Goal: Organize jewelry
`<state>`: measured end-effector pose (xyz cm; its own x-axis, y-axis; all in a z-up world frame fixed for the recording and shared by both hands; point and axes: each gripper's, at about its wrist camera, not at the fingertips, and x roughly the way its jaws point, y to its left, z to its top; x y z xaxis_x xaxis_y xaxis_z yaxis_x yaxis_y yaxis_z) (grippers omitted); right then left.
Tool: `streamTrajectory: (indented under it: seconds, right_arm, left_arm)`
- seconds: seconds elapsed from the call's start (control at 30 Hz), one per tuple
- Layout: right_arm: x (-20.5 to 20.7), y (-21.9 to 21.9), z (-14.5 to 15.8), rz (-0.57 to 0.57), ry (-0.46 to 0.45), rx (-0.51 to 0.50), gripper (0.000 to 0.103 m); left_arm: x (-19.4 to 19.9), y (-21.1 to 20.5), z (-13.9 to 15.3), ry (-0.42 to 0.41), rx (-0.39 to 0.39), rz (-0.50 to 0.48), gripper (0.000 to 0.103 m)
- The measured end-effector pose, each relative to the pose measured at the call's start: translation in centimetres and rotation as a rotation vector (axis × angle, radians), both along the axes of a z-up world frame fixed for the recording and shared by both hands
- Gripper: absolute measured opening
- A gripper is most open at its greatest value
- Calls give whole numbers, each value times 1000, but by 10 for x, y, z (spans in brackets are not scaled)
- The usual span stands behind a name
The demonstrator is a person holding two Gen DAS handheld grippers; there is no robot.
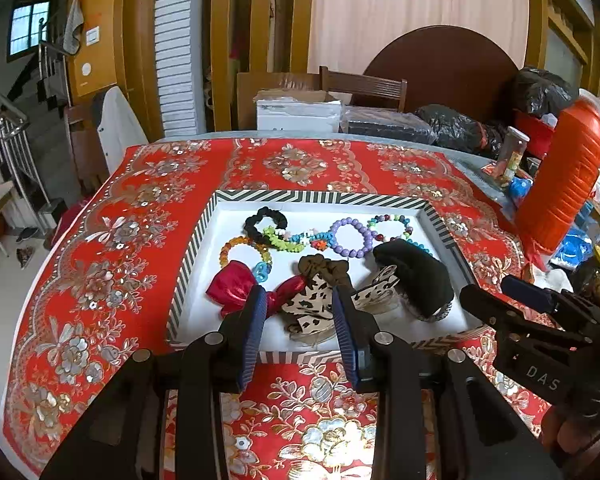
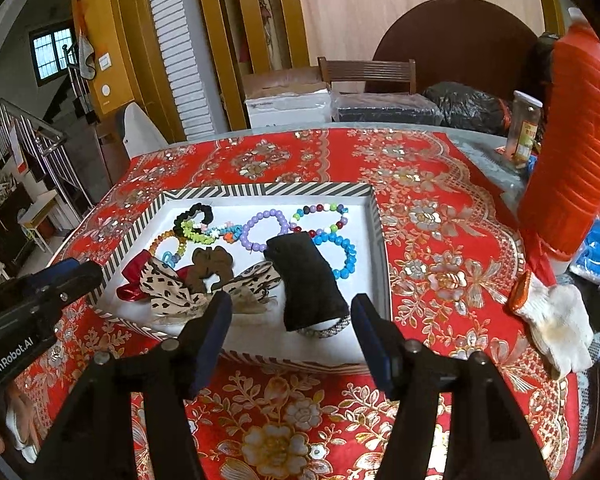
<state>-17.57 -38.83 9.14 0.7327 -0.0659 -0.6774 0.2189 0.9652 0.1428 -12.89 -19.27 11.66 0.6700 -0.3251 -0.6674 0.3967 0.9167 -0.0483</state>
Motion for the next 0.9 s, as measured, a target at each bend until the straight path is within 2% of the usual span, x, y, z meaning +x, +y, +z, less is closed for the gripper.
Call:
streamTrajectory:
  seconds: [0.33, 0.47, 0.9]
  right_arm:
    - [-3, 1, 4, -10, -12, -8, 70]
    - [-4, 2, 4, -8, -12, -11, 73]
    - [-3, 1, 2, -7, -7, -11, 73]
  left_arm:
    - [-2, 3, 4, -28, 7, 24, 29]
    - [-3, 2, 3, -35, 35, 40, 29]
    - [-6, 1, 2, -43, 48, 43, 29]
